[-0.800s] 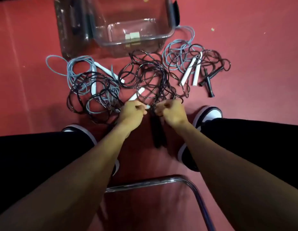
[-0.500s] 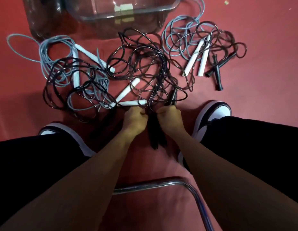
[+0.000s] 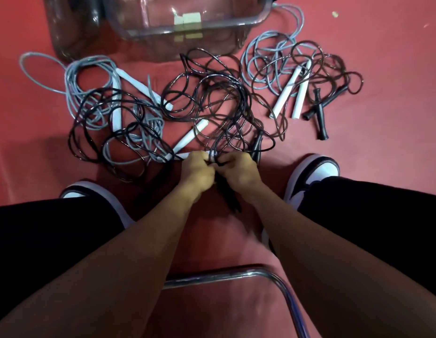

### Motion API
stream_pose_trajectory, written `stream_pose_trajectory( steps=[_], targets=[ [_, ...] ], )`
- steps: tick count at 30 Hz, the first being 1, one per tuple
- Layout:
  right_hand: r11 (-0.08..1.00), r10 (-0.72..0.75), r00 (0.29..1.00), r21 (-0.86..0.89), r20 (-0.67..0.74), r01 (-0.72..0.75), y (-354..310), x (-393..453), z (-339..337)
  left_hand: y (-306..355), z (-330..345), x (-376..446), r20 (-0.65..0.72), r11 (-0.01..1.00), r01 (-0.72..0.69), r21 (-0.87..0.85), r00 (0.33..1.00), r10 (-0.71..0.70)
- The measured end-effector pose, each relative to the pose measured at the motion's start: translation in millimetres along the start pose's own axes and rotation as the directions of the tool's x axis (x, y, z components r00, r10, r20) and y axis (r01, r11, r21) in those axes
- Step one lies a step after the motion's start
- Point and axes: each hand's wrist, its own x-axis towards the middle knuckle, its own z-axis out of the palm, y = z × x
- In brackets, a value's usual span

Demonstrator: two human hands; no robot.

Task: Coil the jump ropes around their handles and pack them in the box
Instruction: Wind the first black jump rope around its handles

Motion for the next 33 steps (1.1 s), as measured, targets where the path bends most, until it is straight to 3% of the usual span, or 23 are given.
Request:
stream_pose_trajectory(
  steps=[4, 7, 16, 25, 33],
  targets=[
    [0.998, -0.002, 1.0, 0.069, 0.028, 0.0, -17.5, -9.6, -5.0, 16.7, -16.6, -14.9, -0.044, 0.996, -0.041, -0.077, 0.998, 0.038],
    [0.97, -0.018, 0.998, 0.243, 0.066, 0.001, -39.4, -24.2, -21.1, 33.5, -27.2, -25.7, -0.095, 0.989, -0.061, -0.133, 0.994, 0.049],
    [0.959, -0.124, 0.992, 0.263, 0.037, 0.11, -103.4, -70.3, -73.9, 96.3, -57.2, -85.8, -0.045, 0.937, -0.296, -0.186, 0.955, 0.293],
    [0.84, -0.281, 0.96, 0.479, -0.017, 0.254, -178.6, -158.0, -136.1, 161.2, -107.1, -163.7, -0.012, 0.828, -0.555, -0.086, 0.831, 0.556],
    [0.744, -0.44, 0.898, 0.566, 0.014, 0.355, -245.5, -229.4, -154.9, 213.3, -170.7, -243.5, 0.014, 0.776, -0.63, 0.022, 0.776, 0.63]
  ],
)
